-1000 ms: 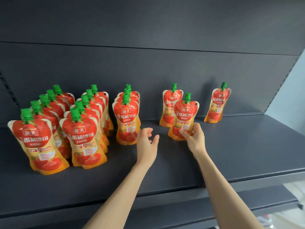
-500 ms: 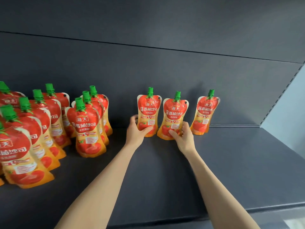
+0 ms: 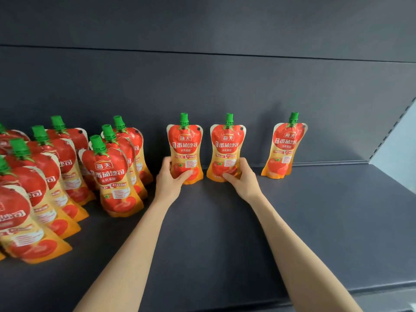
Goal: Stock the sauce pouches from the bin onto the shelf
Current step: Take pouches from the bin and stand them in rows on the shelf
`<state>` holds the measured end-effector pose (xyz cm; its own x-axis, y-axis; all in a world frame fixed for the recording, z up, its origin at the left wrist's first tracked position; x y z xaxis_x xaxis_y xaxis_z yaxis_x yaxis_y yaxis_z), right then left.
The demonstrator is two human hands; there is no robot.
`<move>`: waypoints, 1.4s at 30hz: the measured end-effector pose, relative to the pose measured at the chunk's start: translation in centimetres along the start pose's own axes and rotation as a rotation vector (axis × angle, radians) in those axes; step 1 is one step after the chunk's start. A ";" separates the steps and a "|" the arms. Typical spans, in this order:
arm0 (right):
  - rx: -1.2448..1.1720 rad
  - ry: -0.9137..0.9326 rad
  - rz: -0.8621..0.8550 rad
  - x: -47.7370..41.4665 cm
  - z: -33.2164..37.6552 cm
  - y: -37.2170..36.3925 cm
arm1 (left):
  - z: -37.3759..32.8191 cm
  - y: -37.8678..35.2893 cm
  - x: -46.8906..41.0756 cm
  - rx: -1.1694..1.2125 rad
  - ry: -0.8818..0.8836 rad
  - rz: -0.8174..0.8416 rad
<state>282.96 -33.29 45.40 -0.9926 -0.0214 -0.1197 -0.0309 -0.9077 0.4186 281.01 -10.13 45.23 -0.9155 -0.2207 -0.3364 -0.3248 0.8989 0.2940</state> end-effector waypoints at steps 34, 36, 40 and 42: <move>-0.023 -0.162 -0.543 1.2 -4.3 13.5 | -0.1 0.1 0.4 0.000 0.033 -0.013; -0.070 -0.170 -0.484 0.3 -4.7 13.2 | 0.0 0.1 0.3 -0.004 0.035 -0.011; -0.149 -0.121 -0.408 0.0 -4.4 12.3 | 0.1 0.1 0.3 -0.003 0.038 -0.010; -0.143 -0.088 -0.354 0.0 -4.2 11.5 | 0.1 0.1 0.3 -0.004 0.039 -0.010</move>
<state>283.10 -45.48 46.43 -0.9301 0.3335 -0.1538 -0.3622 -0.9021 0.2346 280.76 -10.12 45.09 -0.9208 -0.2440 -0.3042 -0.3344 0.8953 0.2941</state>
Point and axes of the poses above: each hand's wrist, its own x-axis away from the middle knuckle, its own y-axis out of the back of the hand, z = x × y, the point moved 10 cm from there along -x, towards the middle knuckle, and after that the axes turned 5 degrees about -y, right-handed, at the moved point
